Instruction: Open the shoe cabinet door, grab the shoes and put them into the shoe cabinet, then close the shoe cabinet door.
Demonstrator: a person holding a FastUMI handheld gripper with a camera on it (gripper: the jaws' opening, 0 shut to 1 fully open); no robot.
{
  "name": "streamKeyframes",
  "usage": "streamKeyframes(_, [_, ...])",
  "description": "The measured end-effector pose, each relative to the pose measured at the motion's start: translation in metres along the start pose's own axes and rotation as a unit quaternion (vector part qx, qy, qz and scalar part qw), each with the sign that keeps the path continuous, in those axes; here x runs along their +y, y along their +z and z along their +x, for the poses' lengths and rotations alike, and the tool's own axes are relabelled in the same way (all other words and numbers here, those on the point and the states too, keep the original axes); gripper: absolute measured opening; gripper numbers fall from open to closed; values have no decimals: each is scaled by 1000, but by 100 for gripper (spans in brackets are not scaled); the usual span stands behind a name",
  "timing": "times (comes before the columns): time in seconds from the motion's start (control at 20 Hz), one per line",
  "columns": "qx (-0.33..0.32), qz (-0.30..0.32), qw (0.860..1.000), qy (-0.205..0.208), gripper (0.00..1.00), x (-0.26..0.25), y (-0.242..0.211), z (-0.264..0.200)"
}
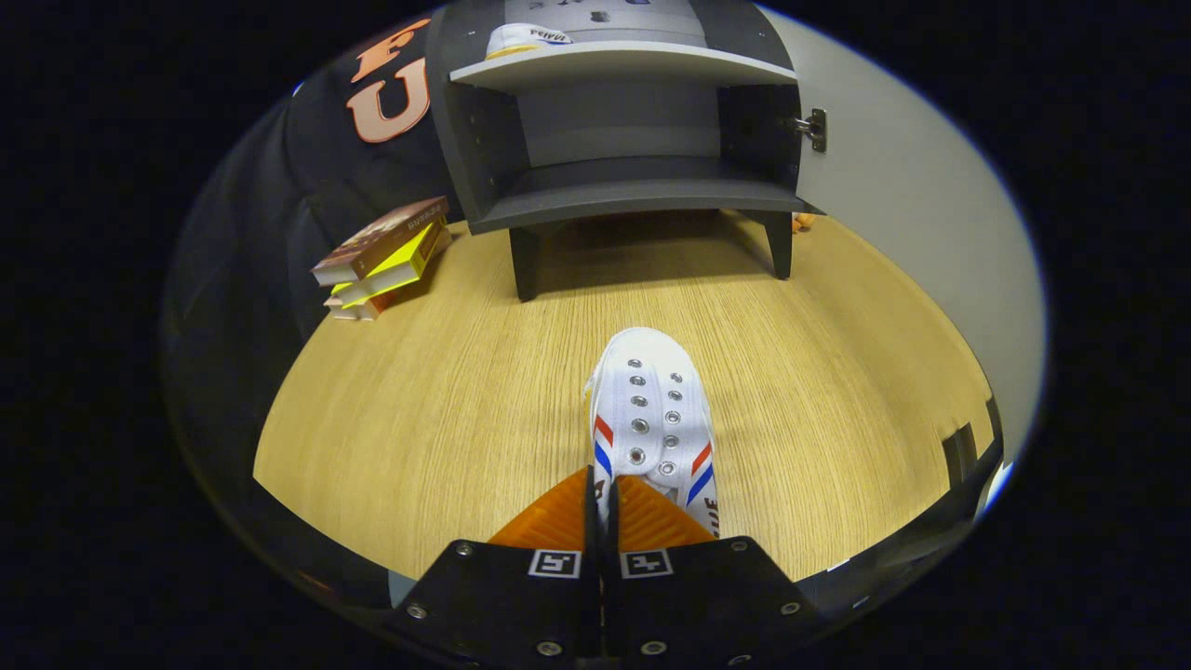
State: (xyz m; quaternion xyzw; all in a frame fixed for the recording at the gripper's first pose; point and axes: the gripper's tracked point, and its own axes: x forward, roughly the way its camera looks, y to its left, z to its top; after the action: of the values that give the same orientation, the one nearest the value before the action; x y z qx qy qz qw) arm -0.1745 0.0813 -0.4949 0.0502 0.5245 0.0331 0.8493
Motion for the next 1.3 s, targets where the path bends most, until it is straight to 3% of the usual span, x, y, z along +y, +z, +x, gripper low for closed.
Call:
streamKeyframes(0.85, [-167, -4, 986, 1, 0, -18, 210, -114])
streamKeyframes(1.3, [-222, -52, 973, -14, 0, -14, 336, -119])
